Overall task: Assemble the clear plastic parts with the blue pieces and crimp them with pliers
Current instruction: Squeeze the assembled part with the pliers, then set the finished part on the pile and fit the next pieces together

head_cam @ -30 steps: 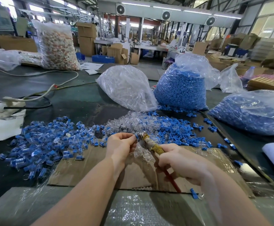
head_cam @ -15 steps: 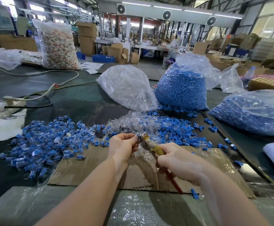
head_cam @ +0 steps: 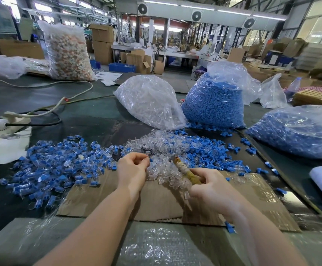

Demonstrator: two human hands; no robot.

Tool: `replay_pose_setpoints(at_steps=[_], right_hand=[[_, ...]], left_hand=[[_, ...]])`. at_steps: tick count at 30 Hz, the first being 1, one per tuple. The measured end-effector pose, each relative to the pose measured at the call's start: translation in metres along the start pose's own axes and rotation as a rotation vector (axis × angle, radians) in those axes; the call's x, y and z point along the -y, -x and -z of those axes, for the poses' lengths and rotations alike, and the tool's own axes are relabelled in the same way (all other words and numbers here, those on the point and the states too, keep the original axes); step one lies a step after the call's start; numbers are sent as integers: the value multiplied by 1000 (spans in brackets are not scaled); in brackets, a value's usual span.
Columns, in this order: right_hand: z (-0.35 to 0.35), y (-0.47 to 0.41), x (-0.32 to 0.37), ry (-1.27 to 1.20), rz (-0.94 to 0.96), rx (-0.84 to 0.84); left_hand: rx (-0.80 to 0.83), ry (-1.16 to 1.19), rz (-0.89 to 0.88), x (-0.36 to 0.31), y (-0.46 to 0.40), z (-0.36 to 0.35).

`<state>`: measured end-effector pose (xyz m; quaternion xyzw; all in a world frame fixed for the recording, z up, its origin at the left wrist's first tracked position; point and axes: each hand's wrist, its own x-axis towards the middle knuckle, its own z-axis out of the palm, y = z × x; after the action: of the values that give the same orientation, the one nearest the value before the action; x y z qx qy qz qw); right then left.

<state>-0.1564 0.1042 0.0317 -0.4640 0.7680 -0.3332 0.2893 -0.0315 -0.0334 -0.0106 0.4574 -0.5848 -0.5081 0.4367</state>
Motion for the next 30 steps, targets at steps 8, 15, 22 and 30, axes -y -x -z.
replay_pose_setpoints(at_steps=[8,15,22,30], right_hand=[[8,-16,-30,358,-118,-311],[2,-19,-44,662,-241,-419],[-1,-23,-50,714,-315,-367],[35,-29,-59,667,-211,-518]], left_hand=[[-168,-555,-199,18,-9,25],[-121,-611,-330,20,3,11],[43,-567,-404,23,18,-12],[54,-545,-490,27,21,-13]])
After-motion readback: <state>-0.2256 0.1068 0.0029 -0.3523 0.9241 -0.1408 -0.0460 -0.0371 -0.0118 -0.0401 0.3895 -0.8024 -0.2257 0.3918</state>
